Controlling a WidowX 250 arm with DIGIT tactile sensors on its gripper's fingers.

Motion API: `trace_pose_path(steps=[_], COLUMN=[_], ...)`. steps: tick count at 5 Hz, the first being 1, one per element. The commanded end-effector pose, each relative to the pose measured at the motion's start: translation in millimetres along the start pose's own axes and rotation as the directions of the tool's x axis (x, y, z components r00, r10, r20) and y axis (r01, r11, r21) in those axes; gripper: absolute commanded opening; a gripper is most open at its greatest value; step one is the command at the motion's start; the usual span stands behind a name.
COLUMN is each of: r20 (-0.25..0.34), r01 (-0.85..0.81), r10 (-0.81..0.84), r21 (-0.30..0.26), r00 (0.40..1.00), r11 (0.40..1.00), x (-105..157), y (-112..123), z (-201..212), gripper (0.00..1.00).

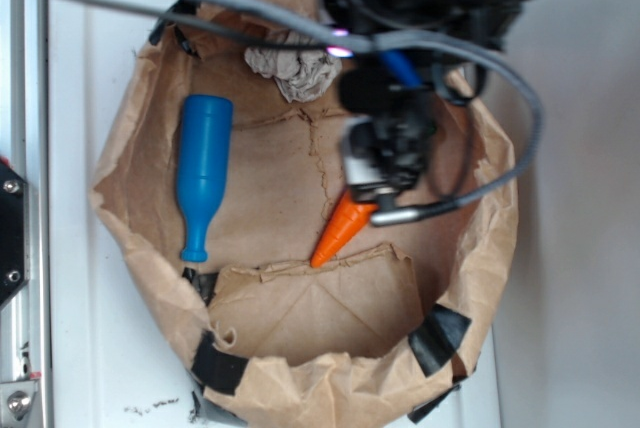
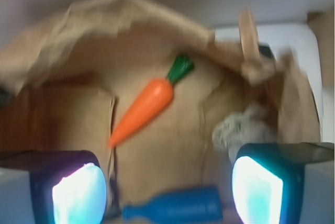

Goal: Grab the white paper.

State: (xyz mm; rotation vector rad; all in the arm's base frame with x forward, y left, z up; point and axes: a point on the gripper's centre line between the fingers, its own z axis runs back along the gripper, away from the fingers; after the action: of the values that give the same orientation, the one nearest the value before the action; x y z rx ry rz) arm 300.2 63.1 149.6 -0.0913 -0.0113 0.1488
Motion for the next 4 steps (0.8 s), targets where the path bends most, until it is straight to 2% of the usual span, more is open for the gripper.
trace_pose_path(steps=[1, 2, 3, 4], r20=[0.156, 0.135, 0.164, 0.287], r01=[0.017, -0.077, -0.296, -0.524], r10=[-0.011, 0.081, 0.29, 0.475], r21=[-0.033, -0.036, 0.014, 0.128], r00=[0.988, 0.987, 0.943, 0.832], r11=[0.999, 0.996, 0.955, 0.842], x=[7.7, 3.9, 8.6, 14.6], y=[-5.2, -3.6, -6.7, -9.4], z=[42.0, 47.2, 29.8, 10.7], gripper=[1.0, 1.0, 1.0, 1.0])
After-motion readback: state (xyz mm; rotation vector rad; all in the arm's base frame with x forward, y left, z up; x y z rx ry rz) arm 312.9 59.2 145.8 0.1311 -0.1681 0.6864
